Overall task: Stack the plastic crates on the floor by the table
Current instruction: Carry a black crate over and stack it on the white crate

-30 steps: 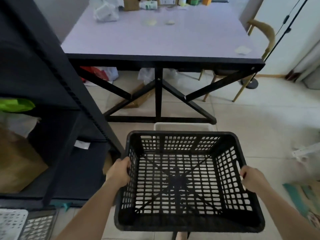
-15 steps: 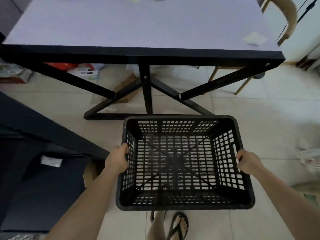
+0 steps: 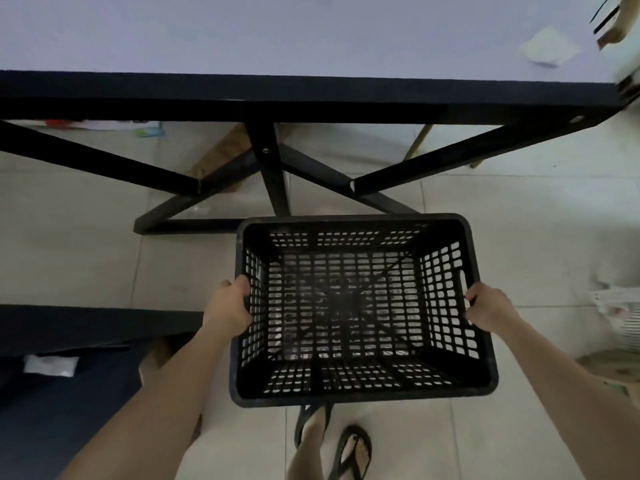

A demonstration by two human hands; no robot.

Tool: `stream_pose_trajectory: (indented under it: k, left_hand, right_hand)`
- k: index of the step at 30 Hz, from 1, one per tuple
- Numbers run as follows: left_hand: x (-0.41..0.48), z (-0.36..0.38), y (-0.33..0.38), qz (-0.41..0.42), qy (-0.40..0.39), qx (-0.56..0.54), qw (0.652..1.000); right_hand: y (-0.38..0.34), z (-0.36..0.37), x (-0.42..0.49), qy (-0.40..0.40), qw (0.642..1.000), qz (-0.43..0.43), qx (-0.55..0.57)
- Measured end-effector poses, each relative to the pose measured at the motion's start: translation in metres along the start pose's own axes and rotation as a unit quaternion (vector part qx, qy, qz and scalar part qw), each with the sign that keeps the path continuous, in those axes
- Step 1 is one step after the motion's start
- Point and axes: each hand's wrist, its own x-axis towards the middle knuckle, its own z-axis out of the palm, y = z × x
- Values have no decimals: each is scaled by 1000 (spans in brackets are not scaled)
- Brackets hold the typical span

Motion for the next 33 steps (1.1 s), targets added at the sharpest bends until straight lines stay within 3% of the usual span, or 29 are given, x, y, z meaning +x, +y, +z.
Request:
stream_pose_trajectory:
  k: [21, 33]
  left_hand:
    - [32, 12, 9, -29, -61, 15, 998]
    - [1, 7, 9, -55, -42, 0, 998]
  right_hand:
    - [-6, 12, 28, -29, 997, 38, 67]
    - [-17, -4, -2, -7, 1000, 17, -7]
